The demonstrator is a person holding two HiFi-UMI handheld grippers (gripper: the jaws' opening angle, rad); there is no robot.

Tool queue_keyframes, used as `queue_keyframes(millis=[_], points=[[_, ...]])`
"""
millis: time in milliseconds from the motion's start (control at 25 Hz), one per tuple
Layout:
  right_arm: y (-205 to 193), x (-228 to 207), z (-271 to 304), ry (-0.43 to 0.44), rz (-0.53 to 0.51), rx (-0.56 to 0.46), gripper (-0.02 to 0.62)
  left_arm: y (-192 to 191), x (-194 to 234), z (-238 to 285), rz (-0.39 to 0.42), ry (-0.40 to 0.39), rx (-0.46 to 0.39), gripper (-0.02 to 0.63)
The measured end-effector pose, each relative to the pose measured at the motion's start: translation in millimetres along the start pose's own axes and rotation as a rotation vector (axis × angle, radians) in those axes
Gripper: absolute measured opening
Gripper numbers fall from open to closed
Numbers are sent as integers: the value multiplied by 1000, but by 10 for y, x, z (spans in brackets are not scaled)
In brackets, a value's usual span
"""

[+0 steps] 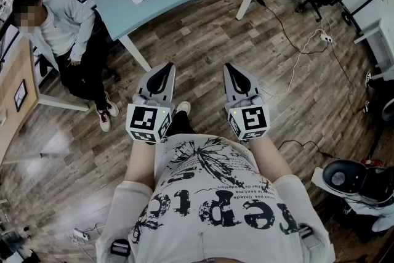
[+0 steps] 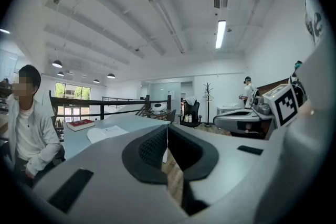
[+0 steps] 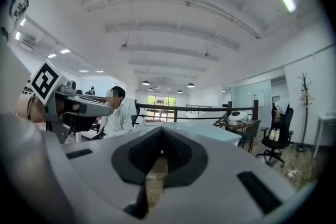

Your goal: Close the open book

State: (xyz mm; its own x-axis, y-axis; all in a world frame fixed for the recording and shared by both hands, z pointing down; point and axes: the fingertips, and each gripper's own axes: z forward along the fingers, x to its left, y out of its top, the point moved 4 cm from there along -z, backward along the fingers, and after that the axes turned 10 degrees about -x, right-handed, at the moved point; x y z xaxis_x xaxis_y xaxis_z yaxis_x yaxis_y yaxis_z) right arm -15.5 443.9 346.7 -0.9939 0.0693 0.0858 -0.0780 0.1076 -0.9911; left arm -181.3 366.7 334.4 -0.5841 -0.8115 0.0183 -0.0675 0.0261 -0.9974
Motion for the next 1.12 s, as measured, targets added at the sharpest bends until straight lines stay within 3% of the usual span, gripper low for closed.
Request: queue_keyframes(millis=[680, 880, 1120], points=[[-133, -215, 13, -37, 48, 3, 11, -118, -29, 160, -12, -13, 32, 20], [-249, -268, 296, -32, 46, 9, 11, -257, 203, 360, -27, 0, 51, 20], [-389, -449, 1047, -25, 41, 25, 11, -350, 749, 930, -43, 8, 53, 20]])
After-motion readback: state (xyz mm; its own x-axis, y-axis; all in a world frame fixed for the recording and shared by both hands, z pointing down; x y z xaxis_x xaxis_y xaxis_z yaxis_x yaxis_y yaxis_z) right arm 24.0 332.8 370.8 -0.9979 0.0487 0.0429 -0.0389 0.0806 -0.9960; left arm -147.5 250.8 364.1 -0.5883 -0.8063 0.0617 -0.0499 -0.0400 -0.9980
